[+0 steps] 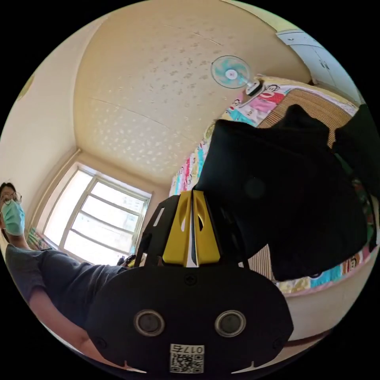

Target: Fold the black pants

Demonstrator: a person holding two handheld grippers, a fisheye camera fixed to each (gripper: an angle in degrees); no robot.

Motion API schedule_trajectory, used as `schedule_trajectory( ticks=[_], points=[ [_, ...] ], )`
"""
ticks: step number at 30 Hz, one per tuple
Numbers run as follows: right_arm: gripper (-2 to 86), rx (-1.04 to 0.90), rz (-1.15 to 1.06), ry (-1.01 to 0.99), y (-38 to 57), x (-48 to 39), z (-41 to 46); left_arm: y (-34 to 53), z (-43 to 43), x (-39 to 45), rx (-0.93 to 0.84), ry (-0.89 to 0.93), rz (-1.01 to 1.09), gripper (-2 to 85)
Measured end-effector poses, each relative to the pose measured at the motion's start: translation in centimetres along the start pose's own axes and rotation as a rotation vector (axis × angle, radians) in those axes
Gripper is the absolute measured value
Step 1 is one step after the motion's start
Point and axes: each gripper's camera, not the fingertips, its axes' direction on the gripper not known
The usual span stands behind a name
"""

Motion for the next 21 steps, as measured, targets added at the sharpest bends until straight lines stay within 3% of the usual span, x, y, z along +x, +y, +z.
schedule_trajectory(
  ticks=[3, 6, 7, 10, 14, 18, 21],
  points=[
    [0.8, -0.225, -0.091, -0.084, -2.0, 0.3, 6.4, -1.0, 2.0, 2.5, -0.037, 0.002, 0.064, 6.9],
    [1.1, -0.53, -0.051, -0.018, -2.5, 2.3, 13.3, -1.6, 4.4, 5.1, -0.07, 0.002, 0.126, 6.8],
    [1.2, -0.548, -0.038, -0.034, -2.5, 2.7, 13.9, -1.6, 5.3, 6.0, -0.082, 0.01, 0.142, 6.8],
    [2.2, -0.475, 0.036, -0.051, -2.5, 4.9, 12.9, -1.4, 6.8, 7.4, -0.098, 0.042, 0.172, 6.8],
    [5.0, -0.275, 0.037, 0.327, -4.2, 7.5, 5.0, -0.7, 7.2, 7.5, -0.086, 0.008, 0.182, 6.8],
    [6.7, 0.013, 0.467, 0.641, -4.8, 14.4, -5.3, 0.1, 8.0, 5.9, -0.09, -0.095, 0.138, 6.9],
    [8.4, 0.077, 0.623, 0.692, -3.5, 17.4, -8.0, 0.6, 9.1, 5.9, -0.097, -0.145, 0.143, 6.9]
  ],
)
